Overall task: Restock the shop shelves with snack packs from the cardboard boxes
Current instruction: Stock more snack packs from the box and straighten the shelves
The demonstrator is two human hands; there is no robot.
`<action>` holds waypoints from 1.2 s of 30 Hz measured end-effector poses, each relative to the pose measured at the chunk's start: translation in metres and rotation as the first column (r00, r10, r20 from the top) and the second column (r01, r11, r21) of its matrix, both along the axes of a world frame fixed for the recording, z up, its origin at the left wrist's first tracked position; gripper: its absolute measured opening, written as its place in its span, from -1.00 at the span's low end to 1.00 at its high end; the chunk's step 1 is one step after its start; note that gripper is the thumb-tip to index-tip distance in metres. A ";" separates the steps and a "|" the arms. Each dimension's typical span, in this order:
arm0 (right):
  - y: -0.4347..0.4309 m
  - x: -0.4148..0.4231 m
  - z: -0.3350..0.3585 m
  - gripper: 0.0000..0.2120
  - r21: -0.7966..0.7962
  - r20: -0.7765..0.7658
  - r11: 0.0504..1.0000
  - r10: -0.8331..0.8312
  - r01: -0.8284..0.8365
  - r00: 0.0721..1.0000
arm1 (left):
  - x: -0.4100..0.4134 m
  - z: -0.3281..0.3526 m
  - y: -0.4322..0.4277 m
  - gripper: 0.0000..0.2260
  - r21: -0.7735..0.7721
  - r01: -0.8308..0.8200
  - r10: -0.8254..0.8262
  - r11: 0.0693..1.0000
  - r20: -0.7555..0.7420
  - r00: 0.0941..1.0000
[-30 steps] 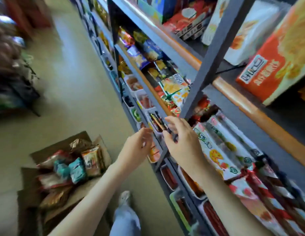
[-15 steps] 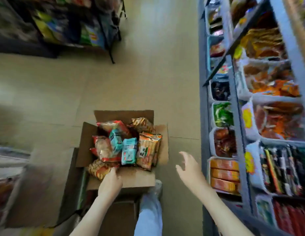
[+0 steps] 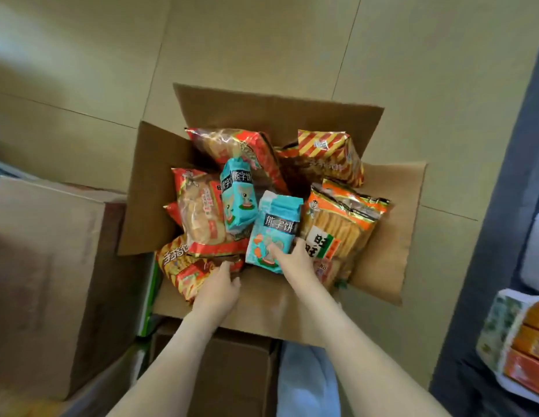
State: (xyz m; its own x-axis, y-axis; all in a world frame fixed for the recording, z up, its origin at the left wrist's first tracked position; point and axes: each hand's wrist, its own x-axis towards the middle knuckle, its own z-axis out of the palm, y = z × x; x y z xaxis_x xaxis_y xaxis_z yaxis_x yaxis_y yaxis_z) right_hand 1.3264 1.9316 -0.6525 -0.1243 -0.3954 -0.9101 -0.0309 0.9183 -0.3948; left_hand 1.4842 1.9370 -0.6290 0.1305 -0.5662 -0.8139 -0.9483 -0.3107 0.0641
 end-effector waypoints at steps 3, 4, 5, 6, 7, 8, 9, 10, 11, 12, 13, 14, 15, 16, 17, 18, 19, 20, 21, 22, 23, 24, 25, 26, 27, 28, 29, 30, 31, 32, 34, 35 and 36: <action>0.000 0.014 -0.024 -0.55 0.010 -0.015 0.995 -0.095 0.095 0.995 | 0.003 -0.002 0.005 -0.67 -0.050 -0.007 0.007 0.999 -0.008 1.000; -0.002 0.016 -0.025 -0.55 0.020 0.007 0.989 -0.145 0.145 0.989 | 0.001 0.004 0.008 -0.67 -0.058 -0.007 0.006 0.998 -0.013 1.000; -0.003 0.017 -0.024 -0.57 0.033 0.024 0.984 -0.175 0.174 0.984 | -0.002 0.009 0.012 -0.67 -0.061 0.002 -0.003 0.998 -0.021 1.000; -0.004 0.016 -0.022 -0.60 0.037 0.027 0.982 -0.187 0.186 0.982 | -0.006 0.013 0.015 -0.68 -0.072 0.019 -0.022 0.997 -0.038 0.999; -0.004 0.012 -0.016 -0.60 0.026 0.014 0.984 -0.175 0.175 0.984 | -0.010 0.016 0.018 -0.68 -0.085 0.031 -0.036 0.996 -0.058 0.998; -0.004 0.006 -0.009 -0.60 0.018 -0.001 0.986 -0.167 0.167 0.986 | -0.015 0.020 0.018 -0.68 -0.115 0.025 -0.034 0.993 -0.077 0.996; -0.002 -0.001 0.003 -0.62 -0.001 -0.021 0.985 -0.173 0.173 0.985 | -0.022 0.026 0.016 -0.70 -0.151 -0.015 -0.001 0.988 -0.101 0.995; 0.001 -0.010 0.017 -0.65 -0.015 -0.031 0.982 -0.191 0.190 0.981 | -0.032 0.034 0.014 -0.72 -0.185 -0.104 0.076 0.977 -0.154 0.985; 0.008 -0.021 0.033 -0.67 -0.028 -0.033 0.975 -0.221 0.220 0.975 | -0.045 0.047 0.011 -0.73 -0.203 -0.246 0.194 0.948 -0.245 0.950; 0.017 -0.034 0.052 -0.67 -0.046 -0.038 0.965 -0.261 0.260 0.965 | -0.058 0.063 0.010 -0.72 -0.199 -0.403 0.316 0.893 -0.359 0.878; 0.026 -0.048 0.073 -0.66 -0.062 -0.037 0.948 -0.314 0.311 0.949 | -0.071 0.081 0.011 -0.71 -0.176 -0.528 0.404 0.831 -0.463 0.789; 0.035 -0.065 0.094 -0.65 -0.085 -0.029 0.930 -0.362 0.358 0.932 | -0.083 0.099 0.013 -0.70 -0.158 -0.586 0.427 0.794 -0.541 0.725; 0.047 -0.082 0.118 -0.65 -0.107 -0.016 0.911 -0.402 0.398 0.915 | -0.095 0.118 0.017 -0.70 -0.140 -0.587 0.408 0.798 -0.592 0.695; 0.060 -0.097 0.143 -0.66 -0.136 0.010 0.888 -0.442 0.439 0.897 | -0.106 0.137 0.022 -0.71 -0.111 -0.560 0.373 0.821 -0.638 0.674; 0.075 -0.111 0.170 -0.69 -0.161 0.026 0.871 -0.467 0.465 0.884 | -0.118 0.158 0.029 -0.73 -0.068 -0.526 0.346 0.848 -0.680 0.646; 0.092 -0.123 0.195 -0.73 -0.192 0.022 0.860 -0.479 0.473 0.878 | -0.129 0.179 0.037 -0.74 -0.005 -0.495 0.336 0.869 -0.728 0.598; 0.111 -0.132 0.222 -0.77 -0.225 0.002 0.851 -0.487 0.475 0.873 | -0.141 0.201 0.046 -0.73 0.055 -0.454 0.329 0.889 -0.766 0.552; 0.130 -0.139 0.249 -0.79 -0.275 -0.041 0.840 -0.496 0.468 0.867 | -0.151 0.224 0.057 -0.72 0.103 -0.410 0.320 0.906 -0.802 0.505; 0.150 -0.144 0.276 -0.76 -0.327 -0.094 0.835 -0.494 0.442 0.864 | -0.161 0.248 0.069 -0.72 0.129 -0.354 0.296 0.926 -0.832 0.469; 0.173 -0.148 0.302 -0.68 -0.379 -0.130 0.824 -0.498 0.421 0.857 | -0.169 0.270 0.083 -0.72 0.145 -0.293 0.266 0.945 -0.863 0.430; 0.196 -0.150 0.329 -0.58 -0.423 -0.150 0.809 -0.507 0.408 0.849 | -0.177 0.293 0.099 -0.71 0.152 -0.225 0.233 0.962 -0.888 0.396; 0.221 -0.152 0.355 -0.51 -0.465 -0.165 0.790 -0.521 0.400 0.838 | -0.183 0.317 0.118 -0.70 0.155 -0.158 0.203 0.975 -0.912 0.357; 0.247 -0.152 0.385 -0.48 -0.504 -0.167 0.766 -0.540 0.399 0.825 | -0.187 0.341 0.138 -0.68 0.147 -0.095 0.170 0.985 -0.932 0.321; 0.272 -0.152 0.414 -0.51 -0.547 -0.158 0.738 -0.555 0.395 0.817 | -0.191 0.367 0.158 -0.66 0.139 -0.047 0.147 0.989 -0.948 0.281; 0.298 -0.152 0.441 -0.55 -0.582 -0.159 0.714 -0.569 0.390 0.807 | -0.194 0.394 0.179 -0.64 0.129 -0.010 0.128 0.992 -0.962 0.240; 0.323 -0.150 0.470 -0.55 -0.615 -0.173 0.691 -0.588 0.380 0.790 | -0.196 0.422 0.202 -0.63 0.111 0.025 0.105 0.993 -0.976 0.190; 0.349 -0.149 0.498 -0.52 -0.644 -0.189 0.669 -0.609 0.371 0.771 | -0.197 0.449 0.223 -0.62 0.085 0.059 0.075 0.995 -0.986 0.148; 0.376 -0.148 0.524 -0.52 -0.676 -0.200 0.644 -0.630 0.360 0.750 | -0.198 0.477 0.246 -0.62 0.056 0.091 0.046 0.994 -0.993 0.108; 0.401 -0.146 0.552 -0.56 -0.710 -0.199 0.613 -0.646 0.346 0.737 | -0.198 0.502 0.266 -0.63 0.021 0.122 0.012 0.992 -0.997 0.073; 0.427 -0.143 0.577 -0.61 -0.738 -0.203 0.591 -0.656 0.327 0.727 | -0.198 0.526 0.286 -0.65 -0.012 0.162 -0.017 0.987 -0.999 0.033; 0.473 -0.136 0.627 -0.74 -0.777 -0.208 0.548 -0.686 0.308 0.697 | -0.199 0.570 0.320 -0.67 -0.079 0.264 -0.075 0.961 -0.997 -0.025; 0.495 -0.131 0.650 -0.81 -0.797 -0.187 0.512 -0.712 0.319 0.677 | -0.200 0.591 0.335 -0.68 -0.102 0.329 -0.094 0.939 -0.995 -0.040; 0.514 -0.126 0.670 -0.83 -0.817 -0.164 0.475 -0.734 0.325 0.659 | -0.202 0.610 0.349 -0.68 -0.119 0.396 -0.105 0.910 -0.993 -0.058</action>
